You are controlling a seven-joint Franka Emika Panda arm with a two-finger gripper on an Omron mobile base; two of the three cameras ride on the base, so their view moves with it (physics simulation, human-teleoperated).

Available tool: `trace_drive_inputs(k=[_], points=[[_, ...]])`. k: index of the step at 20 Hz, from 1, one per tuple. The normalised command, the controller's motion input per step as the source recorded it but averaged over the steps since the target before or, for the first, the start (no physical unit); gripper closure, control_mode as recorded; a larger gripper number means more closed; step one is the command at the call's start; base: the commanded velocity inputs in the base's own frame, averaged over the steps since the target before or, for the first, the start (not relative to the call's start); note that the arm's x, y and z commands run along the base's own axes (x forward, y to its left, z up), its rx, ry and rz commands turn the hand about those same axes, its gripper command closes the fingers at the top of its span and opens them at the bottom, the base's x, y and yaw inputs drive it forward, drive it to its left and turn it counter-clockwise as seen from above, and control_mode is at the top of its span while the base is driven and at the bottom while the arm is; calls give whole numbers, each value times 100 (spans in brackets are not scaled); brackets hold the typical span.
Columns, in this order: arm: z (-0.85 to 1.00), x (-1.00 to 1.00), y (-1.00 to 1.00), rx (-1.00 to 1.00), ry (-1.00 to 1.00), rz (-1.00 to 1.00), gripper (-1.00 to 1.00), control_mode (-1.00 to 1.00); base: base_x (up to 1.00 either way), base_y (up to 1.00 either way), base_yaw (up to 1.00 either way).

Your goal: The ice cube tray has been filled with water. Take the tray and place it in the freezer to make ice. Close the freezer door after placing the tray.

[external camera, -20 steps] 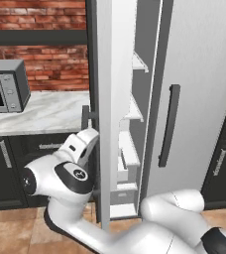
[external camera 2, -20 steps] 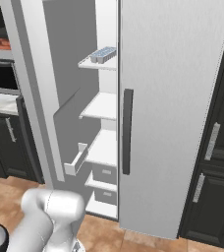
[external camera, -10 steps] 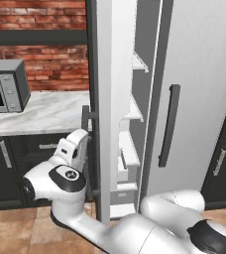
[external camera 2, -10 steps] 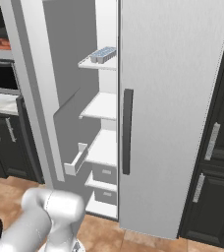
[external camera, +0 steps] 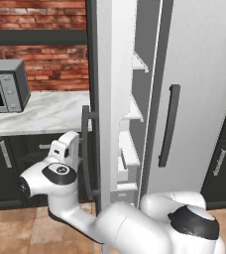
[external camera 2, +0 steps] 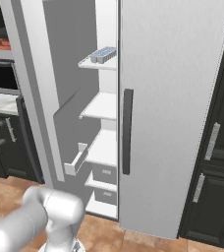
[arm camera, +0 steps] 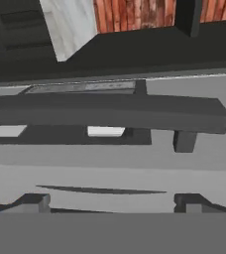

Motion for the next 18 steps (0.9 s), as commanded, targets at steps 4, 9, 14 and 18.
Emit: trace_drive_inputs(k=[4, 9, 14, 18], points=[[-27, 58, 4, 0, 11, 0, -100, -100, 0, 0, 0], [-32, 62, 18, -1, 6, 0, -100, -100, 0, 0, 0], [-36, 47, 38, -6, 2, 0, -100, -100, 0, 0, 0], [-32, 43, 31, -3, 2, 0, -100, -100, 0, 0, 0]])
